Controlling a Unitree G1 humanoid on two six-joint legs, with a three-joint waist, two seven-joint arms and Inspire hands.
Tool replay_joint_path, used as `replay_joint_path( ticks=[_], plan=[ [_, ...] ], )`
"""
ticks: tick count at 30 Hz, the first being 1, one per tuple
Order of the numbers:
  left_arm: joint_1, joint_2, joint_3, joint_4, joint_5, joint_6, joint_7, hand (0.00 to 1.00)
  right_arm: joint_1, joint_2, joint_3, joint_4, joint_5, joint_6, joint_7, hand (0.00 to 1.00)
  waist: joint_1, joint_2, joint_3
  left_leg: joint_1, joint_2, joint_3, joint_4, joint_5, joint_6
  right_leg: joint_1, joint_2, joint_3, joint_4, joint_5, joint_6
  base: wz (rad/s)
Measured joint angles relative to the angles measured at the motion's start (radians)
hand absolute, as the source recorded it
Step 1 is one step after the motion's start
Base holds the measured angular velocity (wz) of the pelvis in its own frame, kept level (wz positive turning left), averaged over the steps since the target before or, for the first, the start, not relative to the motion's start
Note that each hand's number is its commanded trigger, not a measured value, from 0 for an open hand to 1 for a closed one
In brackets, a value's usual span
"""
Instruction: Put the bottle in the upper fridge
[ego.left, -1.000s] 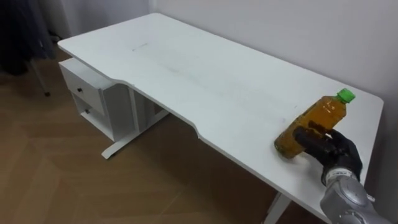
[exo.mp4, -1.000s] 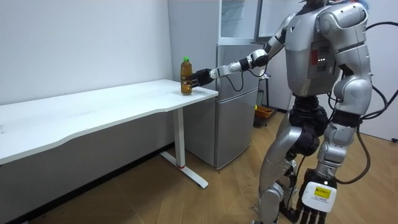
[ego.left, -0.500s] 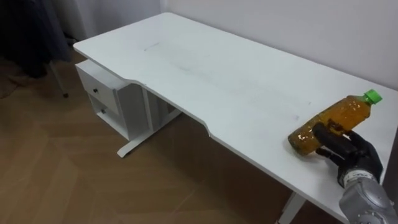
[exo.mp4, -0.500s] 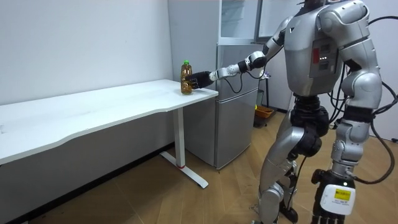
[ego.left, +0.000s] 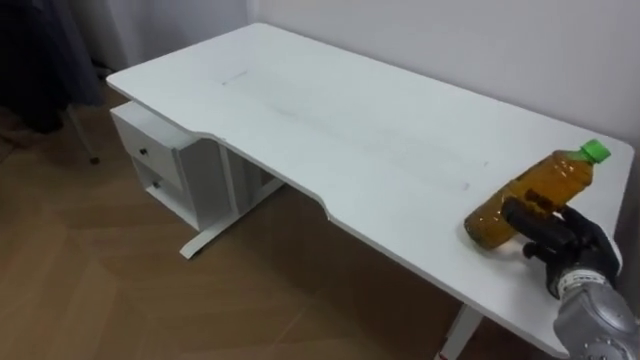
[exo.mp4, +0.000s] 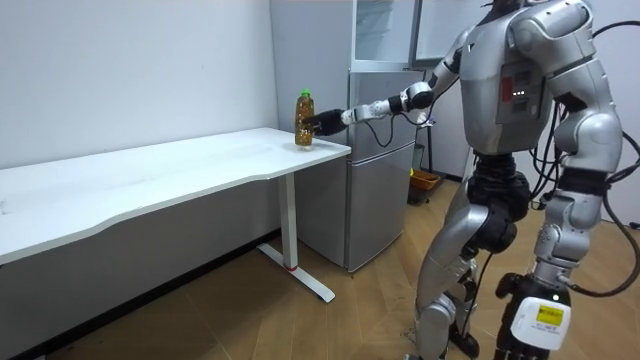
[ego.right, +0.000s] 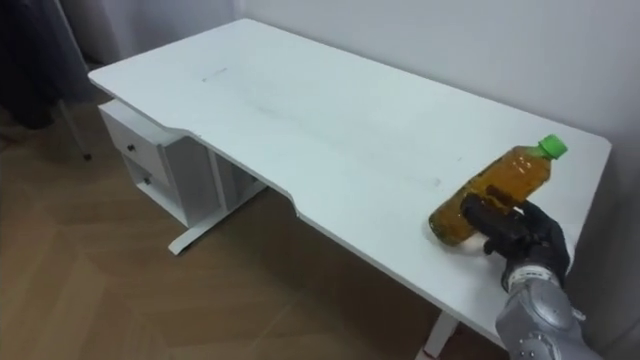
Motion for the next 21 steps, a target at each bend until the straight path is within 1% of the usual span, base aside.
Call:
replay_joint_path(
  ticks=[1,2,3,4,5,6,7,8,9,10,11,12,13,14,15,17,21],
  plan=[
    [0.002,0.0,0.006,0.001,0.0,0.0,0.0,0.0,0.007,0.0,0.0,-0.025,-0.011,0.005,0.003,1.0,-0.007,0.0,-0.0002,0.008,0.0,0.004,-0.005,0.0,0.0,0.003,0.0,0.005,-0.001,0.0,0.0,-0.15],
    [0.008,0.0,0.007,0.001,0.0,0.0,0.0,0.0,0.032,-0.001,0.0,-0.088,-0.04,0.008,0.015,1.0,-0.012,0.0,-0.0017,0.029,0.002,0.015,-0.016,0.0,0.0,0.016,0.0,0.014,-0.008,0.0,0.001,-0.2],
    [0.019,-0.001,0.009,0.001,0.001,-0.001,-0.001,0.0,0.066,-0.002,0.001,-0.152,-0.047,0.009,0.035,1.0,-0.023,0.001,-0.0116,0.054,0.002,0.023,-0.032,0.0,0.0,0.034,0.001,0.02,-0.021,0.002,0.004,-0.19],
    [0.024,-0.003,0.014,0.0,0.003,-0.001,-0.001,0.0,0.085,-0.003,0.001,-0.188,-0.046,0.009,0.042,1.0,-0.03,0.001,-0.0159,0.067,0.001,0.025,-0.04,0.0,0.0,0.043,0.001,0.022,-0.028,0.003,0.006,-0.1],
    [0.033,-0.007,0.027,-0.001,0.015,-0.001,-0.002,0.0,0.13,-0.008,0.001,-0.26,-0.044,0.01,0.053,1.0,-0.04,0.0,-0.0277,0.093,-0.001,0.029,-0.056,0.0,0.0,0.069,0.001,0.022,-0.041,0.004,0.009,-0.04],
    [0.04,-0.011,0.035,-0.004,0.034,-0.001,-0.002,0.0,0.165,-0.016,0.001,-0.322,-0.043,0.011,0.066,1.0,-0.053,-0.001,-0.034,0.124,-0.002,0.031,-0.073,0.0,0.0,0.096,0.001,0.022,-0.051,0.002,0.012,-0.04],
    [0.044,-0.013,0.038,-0.004,0.041,-0.001,-0.002,0.0,0.177,-0.017,0.001,-0.348,-0.044,0.012,0.071,1.0,-0.057,-0.001,-0.0355,0.142,-0.003,0.033,-0.081,0.0,0.0,0.11,0.0,0.022,-0.054,0.001,0.014,-0.07],
    [0.046,-0.017,0.048,-0.002,0.051,0.001,-0.002,0.0,0.192,-0.018,0.001,-0.384,-0.05,0.013,0.073,1.0,-0.069,-0.001,-0.0387,0.173,-0.003,0.041,-0.095,0.0,0.0,0.134,0.0,0.027,-0.059,-0.001,0.017,-0.12],
    [0.047,-0.021,0.059,0.001,0.067,0.003,-0.002,0.0,0.194,-0.019,0.001,-0.399,-0.074,0.013,0.082,1.0,-0.081,0.0,-0.0406,0.201,-0.002,0.055,-0.104,0.0,0.0,0.158,0.001,0.033,-0.068,-0.001,0.017,-0.16],
    [0.048,-0.024,0.067,0.0,0.077,0.005,-0.003,0.0,0.194,-0.022,0.0,-0.403,-0.086,0.013,0.087,1.0,-0.084,-0.001,-0.0428,0.212,-0.001,0.061,-0.108,0.0,0.0,0.166,0.001,0.038,-0.069,-0.001,0.017,-0.21],
    [0.048,-0.025,0.07,-0.004,0.092,0.007,-0.002,0.0,0.197,-0.03,0.0,-0.414,-0.113,0.013,0.093,1.0,-0.088,-0.002,-0.0435,0.234,0.002,0.073,-0.119,0.0,0.0,0.181,0.002,0.046,-0.072,-0.002,0.018,-0.16],
    [0.048,-0.028,0.069,-0.006,0.111,0.011,-0.003,0.0,0.204,-0.04,0.0,-0.432,-0.139,0.013,0.101,1.0,-0.102,-0.002,-0.044,0.25,0.003,0.078,-0.128,0.0,-0.001,0.191,0.003,0.046,-0.079,-0.002,0.018,-0.13],
    [0.049,-0.029,0.069,-0.006,0.115,0.016,-0.003,0.0,0.209,-0.041,0.0,-0.446,-0.151,0.014,0.103,1.0,-0.108,-0.004,-0.0459,0.256,0.003,0.081,-0.134,0.0,-0.001,0.193,0.004,0.049,-0.082,-0.002,0.018,-0.13],
    [0.049,-0.029,0.067,-0.007,0.121,0.024,-0.003,0.0,0.222,-0.045,0.001,-0.48,-0.158,0.019,0.109,1.0,-0.114,-0.007,-0.048,0.265,0.005,0.092,-0.138,-0.001,-0.001,0.193,0.005,0.061,-0.083,-0.002,0.018,-0.25],
    [0.049,-0.029,0.067,-0.007,0.128,0.03,-0.003,0.0,0.226,-0.047,0.001,-0.51,-0.16,0.029,0.124,1.0,-0.12,-0.009,-0.0479,0.274,0.007,0.102,-0.143,-0.002,-0.002,0.2,0.006,0.073,-0.084,-0.002,0.018,-0.26],
    [0.049,-0.029,0.068,-0.005,0.141,0.034,-0.004,0.0,0.236,-0.048,0.001,-0.548,-0.179,0.034,0.144,1.0,-0.138,-0.011,-0.0474,0.289,0.005,0.104,-0.149,-0.003,-0.001,0.213,0.006,0.078,-0.089,0.0,0.021,-0.13],
    [0.047,-0.029,0.068,-0.005,0.148,0.036,-0.023,0.0,0.249,-0.05,0.001,-0.614,-0.199,0.035,0.188,1.0,-0.146,-0.018,-0.0457,0.313,0.005,0.115,-0.157,-0.007,-0.001,0.228,0.007,0.095,-0.096,0.001,0.023,-0.09]
  ],
)
